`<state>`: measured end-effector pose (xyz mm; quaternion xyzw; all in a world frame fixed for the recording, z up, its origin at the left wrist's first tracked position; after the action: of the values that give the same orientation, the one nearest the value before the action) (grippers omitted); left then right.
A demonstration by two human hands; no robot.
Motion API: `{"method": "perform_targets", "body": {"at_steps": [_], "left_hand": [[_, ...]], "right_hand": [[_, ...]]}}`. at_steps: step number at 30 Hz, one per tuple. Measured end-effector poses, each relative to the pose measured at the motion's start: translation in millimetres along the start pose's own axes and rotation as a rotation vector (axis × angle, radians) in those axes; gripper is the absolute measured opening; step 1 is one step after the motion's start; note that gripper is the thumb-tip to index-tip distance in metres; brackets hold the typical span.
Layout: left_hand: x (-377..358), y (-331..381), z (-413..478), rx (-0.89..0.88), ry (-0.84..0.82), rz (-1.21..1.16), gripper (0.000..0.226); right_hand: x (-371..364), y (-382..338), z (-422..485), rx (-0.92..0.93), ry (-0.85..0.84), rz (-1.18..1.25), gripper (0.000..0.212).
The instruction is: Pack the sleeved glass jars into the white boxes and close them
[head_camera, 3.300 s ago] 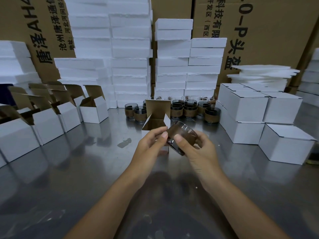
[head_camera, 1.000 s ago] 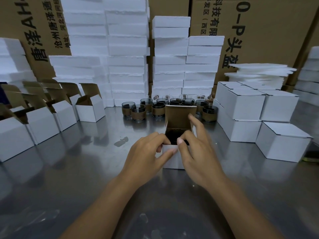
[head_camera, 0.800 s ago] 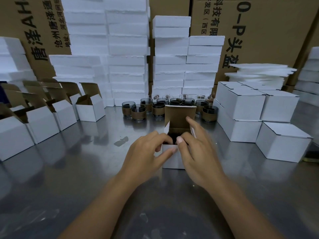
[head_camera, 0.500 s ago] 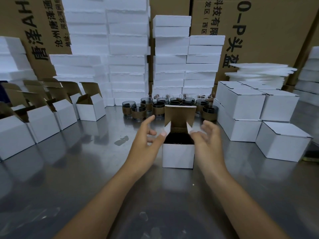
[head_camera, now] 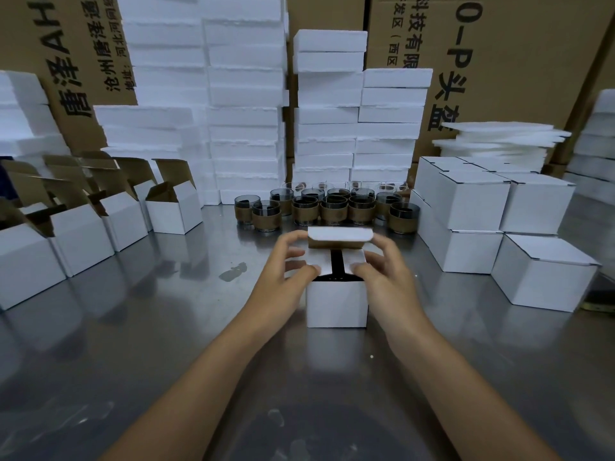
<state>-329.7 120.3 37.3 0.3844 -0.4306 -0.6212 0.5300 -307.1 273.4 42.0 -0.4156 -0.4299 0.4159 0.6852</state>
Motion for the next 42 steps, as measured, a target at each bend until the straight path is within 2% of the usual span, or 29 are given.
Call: {"method": "perform_targets", "body": {"at_steps": [2, 4, 7, 8, 9, 11, 12, 14, 19, 24, 27, 31, 38, 42], "left_hand": [[1.5, 1.9, 0.1, -0.022, 0.007, -0.031, 0.032], [1.7, 2.5, 0.4, -0.022, 0.011, -0.077, 0.025], [3.6, -1.6, -0.3, 0.021, 0.029, -0.16, 0.011], [2.8, -2.0, -1.3, 0.028, 0.025, -0.184, 0.014], [1.2, -1.2, -2.5, 0.024, 0.016, -0.204, 0.027], [-0.3, 0.5, -3.9, 0.015, 0.007, -0.221, 0.05], [0.2, 1.7, -4.1, 0.01, 0.009, -0.217, 0.052], [2.1, 2.5, -4.1, 0.01, 0.017, -0.219, 0.044], [4.6, -0.6, -2.9, 0.022, 0.037, -0.217, 0.011], [7.3, -0.5, -1.8, 0.008, 0.052, -0.192, 0.022], [9.3, -3.7, -1.2, 0.03, 0.057, -0.188, 0.028], [3.3, 1.9, -1.2, -0.002, 0.01, -0.153, 0.034], [2.4, 3.9, -4.4, 0.003, -0.003, -0.199, 0.037], [6.7, -6.7, -5.1, 0.059, 0.016, -0.261, 0.036]], "right_hand": [[2.1, 3.3, 1.4, -0.018, 0.035, 0.034, 0.03], [2.8, 7.3, 1.9, -0.055, 0.059, 0.067, 0.027], [-2.4, 0.9, -2.2, -0.006, 0.013, 0.046, 0.044], [-4.0, -3.5, -5.1, 0.032, -0.006, 0.019, 0.049], [-5.9, -7.3, -7.3, 0.068, -0.02, -0.017, 0.05], [-8.8, -9.6, -8.9, 0.122, -0.034, -0.1, 0.044], [-9.2, -9.2, -8.6, 0.14, -0.035, -0.136, 0.039], [-9.1, -9.3, -8.7, 0.17, -0.033, -0.201, 0.031], [-11.0, -12.8, -10.5, 0.253, -0.038, -0.317, 0.032], [-15.7, -9.5, -10.4, 0.231, -0.095, -0.323, 0.023], [-14.9, -9.3, -9.0, 0.205, -0.088, -0.286, 0.006], [-13.2, -10.4, -6.9, 0.203, -0.07, -0.264, 0.025], [-11.4, -24.1, -18.0, 0.367, 0.027, -0.493, 0.013], [-20.0, -40.0, -32.9, 0.518, 0.078, -0.706, 0.038]]}}
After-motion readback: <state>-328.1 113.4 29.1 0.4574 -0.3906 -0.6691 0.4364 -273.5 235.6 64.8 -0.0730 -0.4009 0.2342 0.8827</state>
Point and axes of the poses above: each hand's wrist, its own z-axis towards the middle knuckle, its own x-axis out of the back of the hand, y = z × x, the point moved 10 cm from there along z, towards the middle knuckle, and after that the axes turned 13 degrees about -z, right-handed, at the moved point
